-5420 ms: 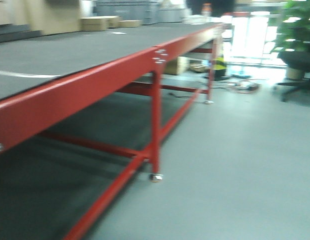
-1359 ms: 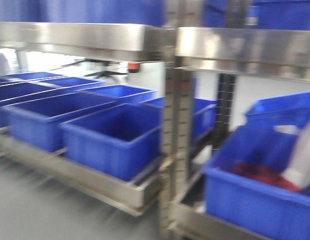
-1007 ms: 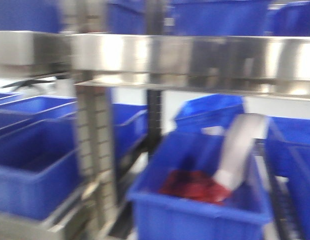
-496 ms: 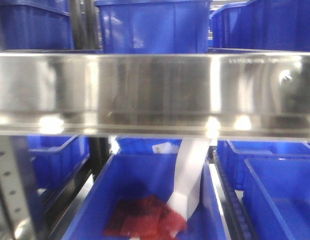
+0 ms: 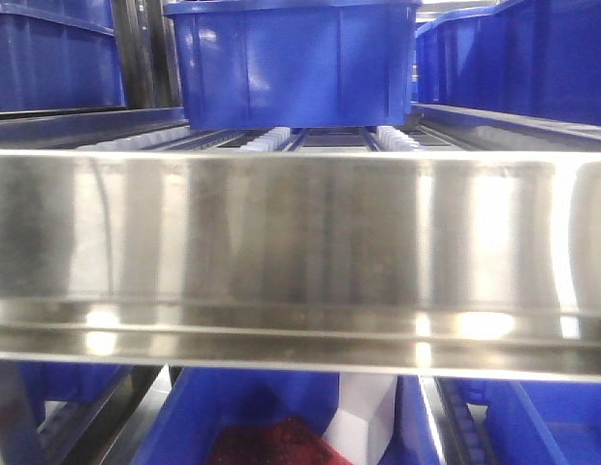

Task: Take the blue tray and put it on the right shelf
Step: 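Raise the held tray above the steel shelf edge with both grippers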

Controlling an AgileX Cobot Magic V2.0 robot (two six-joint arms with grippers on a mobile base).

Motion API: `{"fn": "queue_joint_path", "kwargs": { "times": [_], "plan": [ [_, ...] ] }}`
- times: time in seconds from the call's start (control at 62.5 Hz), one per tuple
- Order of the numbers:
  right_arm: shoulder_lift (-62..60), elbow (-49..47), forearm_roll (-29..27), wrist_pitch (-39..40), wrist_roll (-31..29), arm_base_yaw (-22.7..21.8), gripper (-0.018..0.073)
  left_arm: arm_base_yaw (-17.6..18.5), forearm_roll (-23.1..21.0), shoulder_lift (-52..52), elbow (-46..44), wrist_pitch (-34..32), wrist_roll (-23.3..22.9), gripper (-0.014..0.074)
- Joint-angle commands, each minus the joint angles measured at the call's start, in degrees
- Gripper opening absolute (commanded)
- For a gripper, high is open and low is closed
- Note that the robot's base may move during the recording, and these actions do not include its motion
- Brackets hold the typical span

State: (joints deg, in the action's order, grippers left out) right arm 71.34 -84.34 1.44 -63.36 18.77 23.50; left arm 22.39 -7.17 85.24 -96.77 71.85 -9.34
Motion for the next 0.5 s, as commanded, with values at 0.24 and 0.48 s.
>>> {"fn": "queue_joint_path", "kwargs": {
  "times": [0.24, 0.48],
  "plan": [
    [-1.7, -1.7, 0.8, 4.2, -1.7, -0.1, 0.0057, 0.3, 0.3, 2.4, -1.9, 4.5, 0.8, -0.0048],
    [-1.7, -1.7, 0.8, 4.2, -1.7, -0.1, 0.0057, 0.3, 0.1, 6.2, -1.9, 4.5, 0.8, -0.0048]
  ]
}}
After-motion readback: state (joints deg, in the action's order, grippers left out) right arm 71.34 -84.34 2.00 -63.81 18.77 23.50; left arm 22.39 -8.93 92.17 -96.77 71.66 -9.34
